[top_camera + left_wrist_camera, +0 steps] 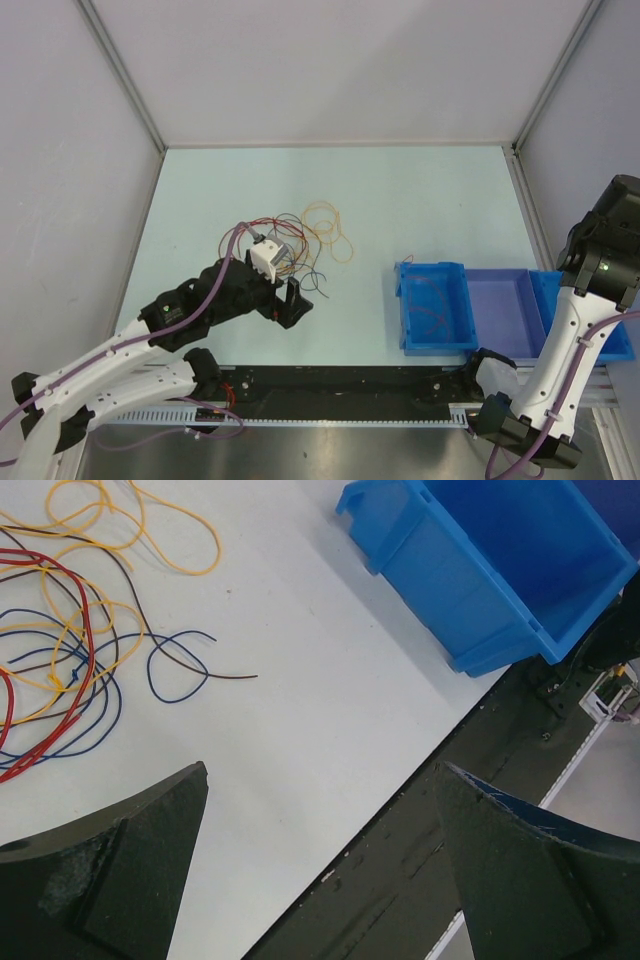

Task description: Untangle the cables

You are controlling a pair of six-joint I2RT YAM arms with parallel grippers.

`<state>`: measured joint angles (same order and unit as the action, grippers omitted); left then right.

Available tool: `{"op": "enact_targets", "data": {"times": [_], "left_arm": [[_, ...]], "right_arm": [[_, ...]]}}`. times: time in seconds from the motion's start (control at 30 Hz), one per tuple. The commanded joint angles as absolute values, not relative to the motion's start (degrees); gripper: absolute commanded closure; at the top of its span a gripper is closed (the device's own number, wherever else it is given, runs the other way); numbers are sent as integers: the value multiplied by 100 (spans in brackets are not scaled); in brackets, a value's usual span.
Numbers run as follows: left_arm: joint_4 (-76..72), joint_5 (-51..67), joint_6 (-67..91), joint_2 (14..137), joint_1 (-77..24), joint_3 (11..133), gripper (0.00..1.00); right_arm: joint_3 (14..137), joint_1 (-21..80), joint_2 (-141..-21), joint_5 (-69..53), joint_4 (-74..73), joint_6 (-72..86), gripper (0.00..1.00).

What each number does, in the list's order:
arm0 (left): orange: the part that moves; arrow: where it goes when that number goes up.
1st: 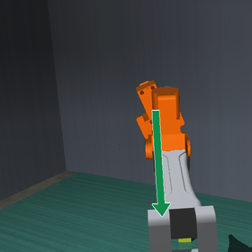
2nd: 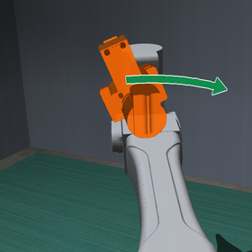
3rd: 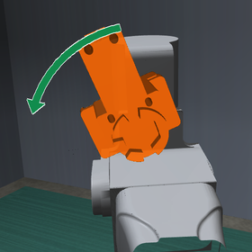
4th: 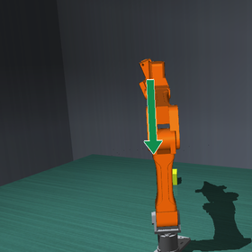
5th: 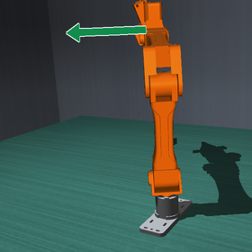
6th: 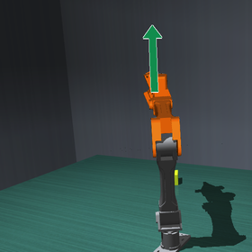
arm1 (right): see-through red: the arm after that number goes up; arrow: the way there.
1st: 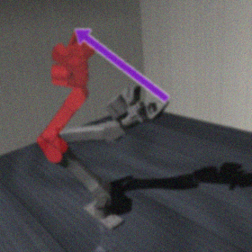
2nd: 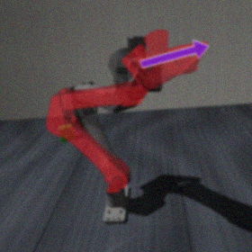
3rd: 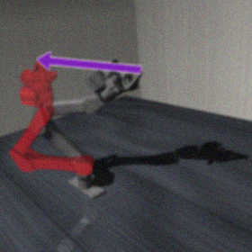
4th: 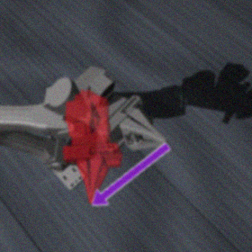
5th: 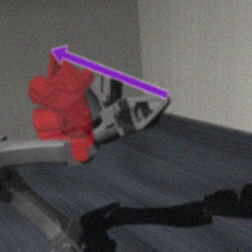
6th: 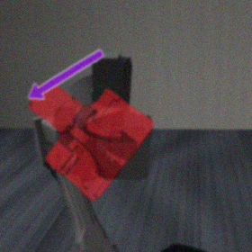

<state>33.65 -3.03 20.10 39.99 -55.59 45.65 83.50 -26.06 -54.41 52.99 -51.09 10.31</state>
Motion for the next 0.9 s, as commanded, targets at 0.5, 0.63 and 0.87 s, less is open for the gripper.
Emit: {"op": "enact_targets", "data": {"times": [0.5, 0.63, 0.87], "left_arm": [[3366, -685, 2118, 3920, -5643, 4579, 0], [3471, -1115, 2197, 3964, -5643, 4605, 0], [3656, -1862, 2495, 4464, -5643, 4807, 0]], "right_arm": [[8385, -2698, -5247, 3862, -4966, 1266, 12], [8306, -2698, -5124, 2920, -4931, 1291, 13], [7946, -2689, -5062, 503, -4491, 1661, 12]]}}
